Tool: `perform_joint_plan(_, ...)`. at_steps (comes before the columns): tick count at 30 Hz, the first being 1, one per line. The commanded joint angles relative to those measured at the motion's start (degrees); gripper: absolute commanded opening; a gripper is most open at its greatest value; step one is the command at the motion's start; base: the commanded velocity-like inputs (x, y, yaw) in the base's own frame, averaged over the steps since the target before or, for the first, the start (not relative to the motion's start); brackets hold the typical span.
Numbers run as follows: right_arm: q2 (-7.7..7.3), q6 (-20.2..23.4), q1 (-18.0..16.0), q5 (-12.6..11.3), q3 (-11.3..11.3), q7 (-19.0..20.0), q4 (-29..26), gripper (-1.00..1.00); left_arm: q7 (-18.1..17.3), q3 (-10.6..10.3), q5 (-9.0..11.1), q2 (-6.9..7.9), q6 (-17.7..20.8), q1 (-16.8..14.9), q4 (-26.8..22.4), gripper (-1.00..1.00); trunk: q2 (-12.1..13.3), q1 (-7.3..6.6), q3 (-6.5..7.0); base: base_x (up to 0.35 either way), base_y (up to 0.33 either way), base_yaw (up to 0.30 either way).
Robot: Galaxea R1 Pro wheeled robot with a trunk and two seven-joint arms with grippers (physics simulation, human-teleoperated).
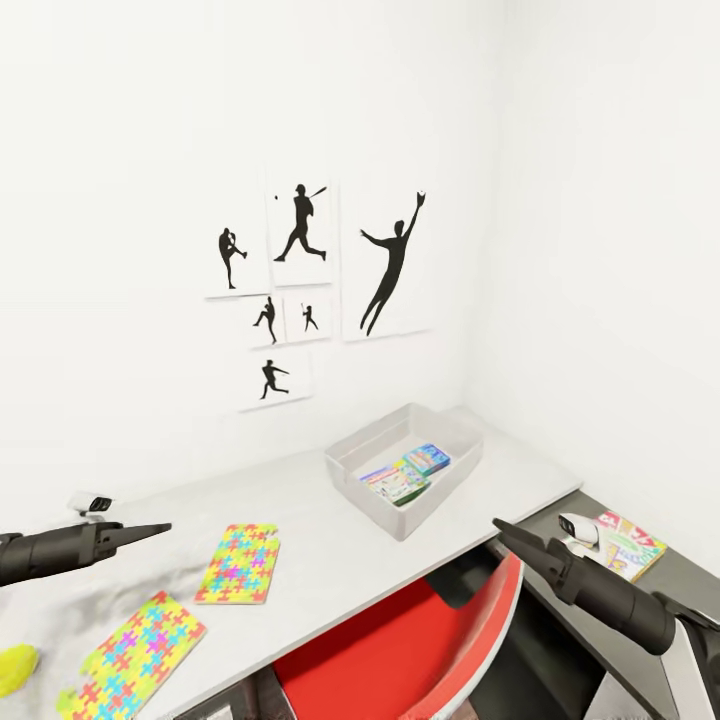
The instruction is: Put all the toys in the child's room - the three board games (two on the bed and one on the table), the two jigsaw puzzles on the table, and the tennis ball on the table - inside the toy box on the table in the child's room.
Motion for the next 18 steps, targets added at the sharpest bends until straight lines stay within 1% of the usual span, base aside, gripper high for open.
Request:
perform_joint_plan(1, 0.04, 0.47, -0.05, -0.14, -0.01, 0.04, -0.03, 1.00, -0.19, -0.03, 0.05, 0.04, 0.60, -0.03, 0.06, 1.00, -0.07, 0.00, -0.08, -0.090, 0.272, 0.005)
perform_joint_plan(15, 0.02, 0.52, -0.05, -0.12, 0.02, -0.06, 0.05, 1.00, -0.19, 0.03, 0.05, 0.32, 0.60, -0.03, 0.53, 1.00, -0.07, 0.00, -0.08, -0.090, 0.273, 0.001)
perform_joint_plan(18, 0.04, 0.52, -0.05, -0.12, 0.01, -0.08, -0.04, 1.00, -0.19, 0.47, 0.05, 0.32, 0.60, -0.03, 0.55, 1.00, -0.07, 0.00, -0.08, -0.090, 0.273, 0.083)
